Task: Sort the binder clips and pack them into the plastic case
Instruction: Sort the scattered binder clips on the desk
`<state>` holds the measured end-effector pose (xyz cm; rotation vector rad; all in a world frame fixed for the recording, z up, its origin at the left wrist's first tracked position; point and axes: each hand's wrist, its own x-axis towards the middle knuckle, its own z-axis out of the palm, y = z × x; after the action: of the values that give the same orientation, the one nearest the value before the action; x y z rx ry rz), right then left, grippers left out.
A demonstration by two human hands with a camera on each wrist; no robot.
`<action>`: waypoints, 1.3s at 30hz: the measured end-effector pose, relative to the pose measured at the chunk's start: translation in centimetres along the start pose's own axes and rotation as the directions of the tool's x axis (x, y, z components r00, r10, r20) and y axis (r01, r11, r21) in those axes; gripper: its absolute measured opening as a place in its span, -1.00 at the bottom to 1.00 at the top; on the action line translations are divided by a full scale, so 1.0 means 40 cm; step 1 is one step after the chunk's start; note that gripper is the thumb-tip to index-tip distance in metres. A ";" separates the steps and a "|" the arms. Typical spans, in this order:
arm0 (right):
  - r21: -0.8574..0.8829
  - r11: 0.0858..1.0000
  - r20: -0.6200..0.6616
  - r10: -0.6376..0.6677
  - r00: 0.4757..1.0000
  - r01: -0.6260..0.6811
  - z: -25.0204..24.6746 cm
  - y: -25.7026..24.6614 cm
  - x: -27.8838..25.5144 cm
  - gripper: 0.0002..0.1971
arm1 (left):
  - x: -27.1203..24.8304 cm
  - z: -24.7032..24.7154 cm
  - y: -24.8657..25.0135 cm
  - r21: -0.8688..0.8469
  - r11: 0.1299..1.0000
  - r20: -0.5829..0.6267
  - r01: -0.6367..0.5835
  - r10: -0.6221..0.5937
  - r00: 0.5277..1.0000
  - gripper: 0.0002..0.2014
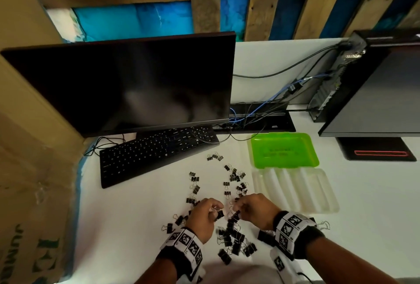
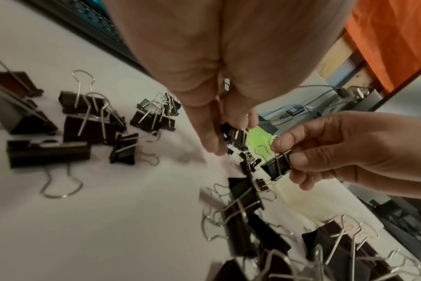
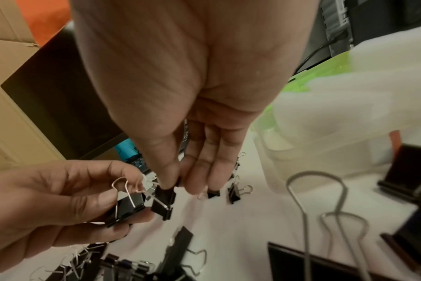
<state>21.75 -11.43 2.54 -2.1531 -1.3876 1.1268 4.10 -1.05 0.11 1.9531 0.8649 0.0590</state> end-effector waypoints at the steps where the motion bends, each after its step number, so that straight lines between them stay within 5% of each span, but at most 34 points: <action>1: -0.007 1.000 -0.014 0.025 1.000 -0.025 0.001 0.005 -0.001 -0.80 | 0.001 0.003 -0.002 0.046 0.999 -0.004 -0.005 0.005 1.000 -0.63; 6: -0.026 0.993 -0.035 0.114 0.993 -0.115 0.015 0.022 -0.010 -0.81 | 0.000 0.026 -0.010 0.082 0.996 0.071 -0.035 0.029 0.997 -0.66; 14: 0.036 0.993 -0.049 0.115 0.992 -0.114 -0.002 0.009 0.003 -0.84 | 0.003 0.024 -0.020 -0.061 0.997 0.018 0.035 -0.034 0.999 -0.73; 18: -0.092 0.990 -0.001 0.105 0.994 -0.105 -0.009 -0.008 0.007 -0.84 | 0.006 0.017 -0.025 -0.002 0.998 0.043 0.067 -0.067 0.997 -0.81; 22: -0.202 0.974 0.091 0.126 0.988 -0.106 0.002 -0.005 0.002 -0.76 | 0.008 0.013 -0.019 0.082 0.993 0.082 0.083 -0.090 0.993 -0.72; 26: -0.237 0.961 0.031 0.153 0.988 -0.141 -0.011 0.008 0.018 -0.75 | 0.012 -0.021 -0.017 0.123 0.988 0.065 0.092 -0.101 0.993 -0.36; 29: -0.223 0.967 -0.029 0.120 0.992 -0.123 -0.031 0.012 0.023 -0.73 | 0.036 -0.043 -0.021 0.185 0.982 0.020 0.039 -0.044 0.999 -0.42; 35: -0.221 0.975 0.111 0.020 0.994 0.005 -0.003 0.004 0.014 -0.66 | 0.029 -0.002 -0.038 0.173 0.985 0.232 0.016 -0.057 0.971 -0.48; 39: -0.191 0.981 0.171 0.012 0.985 0.021 -0.009 -0.002 0.017 -0.53 | 0.039 -0.006 -0.029 0.156 0.988 0.238 -0.009 -0.029 0.971 -0.57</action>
<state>22.11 -10.74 2.51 -2.2252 -1.6369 1.2475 4.54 0.40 -1.16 2.0502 0.7364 -0.2539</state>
